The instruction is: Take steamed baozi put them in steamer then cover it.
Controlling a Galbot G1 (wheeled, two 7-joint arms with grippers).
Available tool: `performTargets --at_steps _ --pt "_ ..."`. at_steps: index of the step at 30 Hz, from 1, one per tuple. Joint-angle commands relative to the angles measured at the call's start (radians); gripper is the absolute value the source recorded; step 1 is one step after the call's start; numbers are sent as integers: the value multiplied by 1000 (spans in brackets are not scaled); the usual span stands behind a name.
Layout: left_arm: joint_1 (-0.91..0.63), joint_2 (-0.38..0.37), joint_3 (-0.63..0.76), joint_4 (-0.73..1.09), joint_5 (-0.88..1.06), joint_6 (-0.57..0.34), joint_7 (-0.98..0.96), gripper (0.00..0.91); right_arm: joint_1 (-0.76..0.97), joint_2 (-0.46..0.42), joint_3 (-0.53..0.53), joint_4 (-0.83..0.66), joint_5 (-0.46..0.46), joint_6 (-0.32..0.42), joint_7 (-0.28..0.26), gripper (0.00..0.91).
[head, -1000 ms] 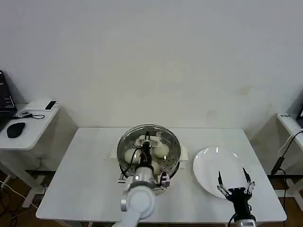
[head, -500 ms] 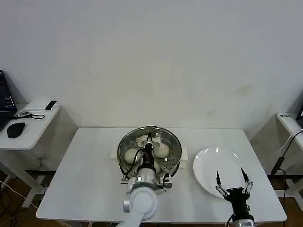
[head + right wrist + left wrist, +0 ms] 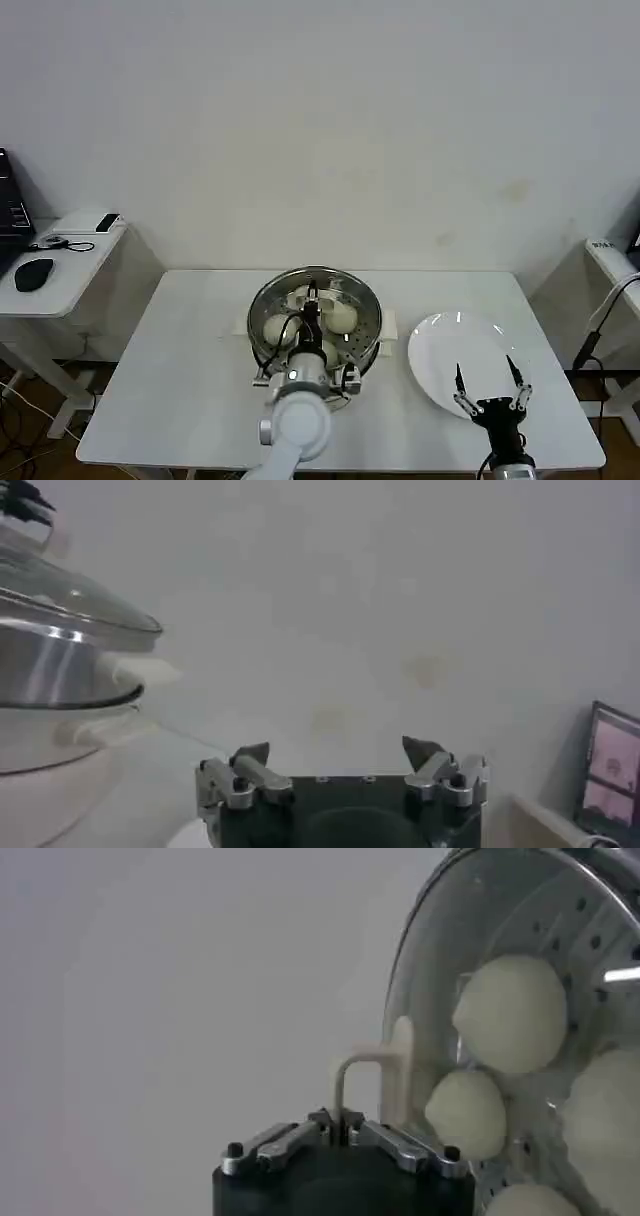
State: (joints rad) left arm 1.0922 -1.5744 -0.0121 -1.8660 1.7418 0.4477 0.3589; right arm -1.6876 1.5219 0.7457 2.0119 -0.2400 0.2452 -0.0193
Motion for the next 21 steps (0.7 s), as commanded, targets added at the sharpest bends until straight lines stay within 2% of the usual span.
performTargets --at_steps 1,5,6,7,8,21 --pt "9 -9 8 1 2 0 -2 0 0 -2 -3 1 1 0 -1 907" --pt "6 -12 3 7 2 -7 -5 0 -1 -4 -4 3 1 -1 -1 907" --pt "6 -11 3 6 2 -7 -3 50 -1 -4 -3 2 2 -1 -1 907" --pt "8 -10 3 3 1 -9 -3 786 -1 -4 -3 2 2 0 -1 907" --pt "11 -9 3 2 1 -10 -4 907 -1 -4 -3 2 1 0 -1 907" --pt "47 9 7 -77 -30 -7 -12 907 -4 -3 -8 -6 0 5 0 907"
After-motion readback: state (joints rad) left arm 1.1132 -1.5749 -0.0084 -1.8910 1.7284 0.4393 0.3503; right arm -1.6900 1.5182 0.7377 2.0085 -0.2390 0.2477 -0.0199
